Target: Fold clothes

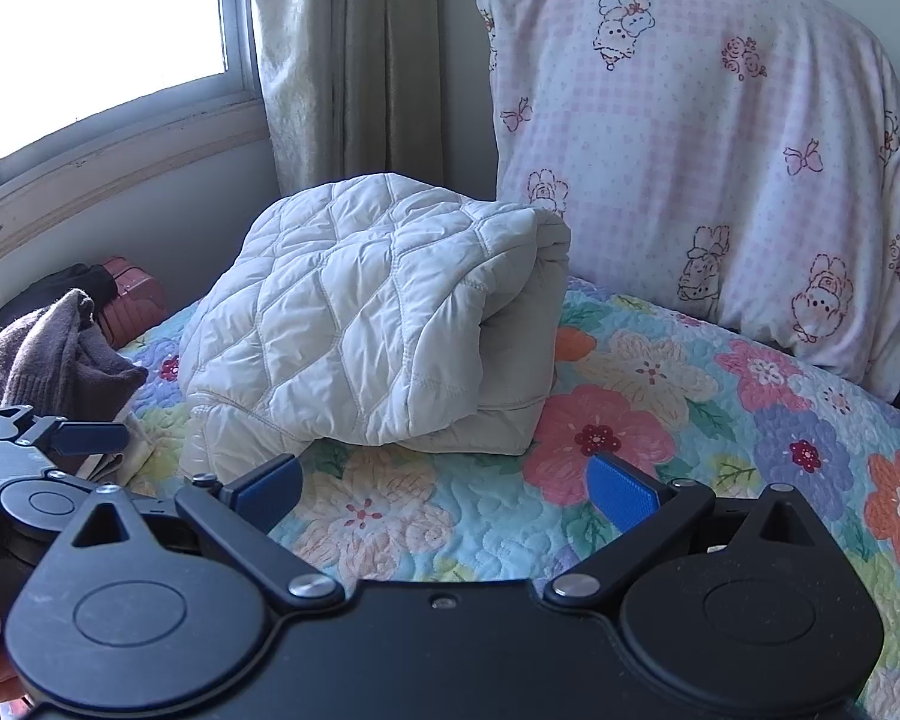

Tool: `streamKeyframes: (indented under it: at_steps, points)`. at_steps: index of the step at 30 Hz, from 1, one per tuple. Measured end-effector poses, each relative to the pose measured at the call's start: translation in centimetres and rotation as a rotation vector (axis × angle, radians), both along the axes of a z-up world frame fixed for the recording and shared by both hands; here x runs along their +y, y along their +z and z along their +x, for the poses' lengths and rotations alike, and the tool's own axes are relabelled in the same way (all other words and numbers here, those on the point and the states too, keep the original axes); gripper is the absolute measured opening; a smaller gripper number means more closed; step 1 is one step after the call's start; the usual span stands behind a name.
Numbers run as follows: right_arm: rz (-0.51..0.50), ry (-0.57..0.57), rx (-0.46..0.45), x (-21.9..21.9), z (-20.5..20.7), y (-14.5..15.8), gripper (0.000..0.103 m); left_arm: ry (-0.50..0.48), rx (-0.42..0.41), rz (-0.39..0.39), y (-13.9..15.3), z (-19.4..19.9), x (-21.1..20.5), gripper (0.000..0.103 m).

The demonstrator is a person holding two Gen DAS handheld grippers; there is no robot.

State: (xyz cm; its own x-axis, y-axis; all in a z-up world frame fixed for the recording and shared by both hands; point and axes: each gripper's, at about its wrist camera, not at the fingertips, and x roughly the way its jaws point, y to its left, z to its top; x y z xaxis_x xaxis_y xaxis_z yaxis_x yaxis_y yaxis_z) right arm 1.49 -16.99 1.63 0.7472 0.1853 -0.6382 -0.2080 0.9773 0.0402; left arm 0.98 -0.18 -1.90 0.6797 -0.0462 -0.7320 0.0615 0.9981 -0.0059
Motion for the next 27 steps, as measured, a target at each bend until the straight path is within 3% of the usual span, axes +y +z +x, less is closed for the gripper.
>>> streamKeyframes:
  at_steps: [3, 8, 10, 14, 19, 23, 27]
  points:
    - [0.011, 0.032, -0.016, -0.5, 0.8, -2.6, 0.103, 0.045, 0.013, -0.006, -1.6, 0.9, 0.3, 0.103]
    - [0.103, 0.048, 0.047, -2.3, 3.9, -7.3, 0.103, 0.157, -0.109, 0.178, -4.5, 1.9, 0.6, 0.103]
    - [0.152, 0.052, 0.077, -2.9, 5.0, -9.2, 0.103, 0.188, -0.149, 0.165, -5.6, 2.2, 1.4, 0.103]
    - [0.255, 0.034, 0.134, -4.4, 7.4, -11.9, 0.103, 0.251, -0.16, 0.023, -8.1, 2.7, 4.0, 0.103]
    - [0.368, 0.029, 0.13, -5.2, 11.3, -11.8, 0.103, 0.367, -0.142, -0.013, -12.1, 3.4, 6.2, 0.103]
    - [0.385, 0.067, 0.078, -4.5, 14.1, -11.3, 0.103, 0.348, -0.159, -0.081, -14.4, 4.0, 7.3, 0.103]
    - [0.43, 0.101, 0.055, -2.9, 16.9, -11.3, 0.094, 0.338, -0.149, -0.151, -15.9, 4.5, 7.7, 0.103]
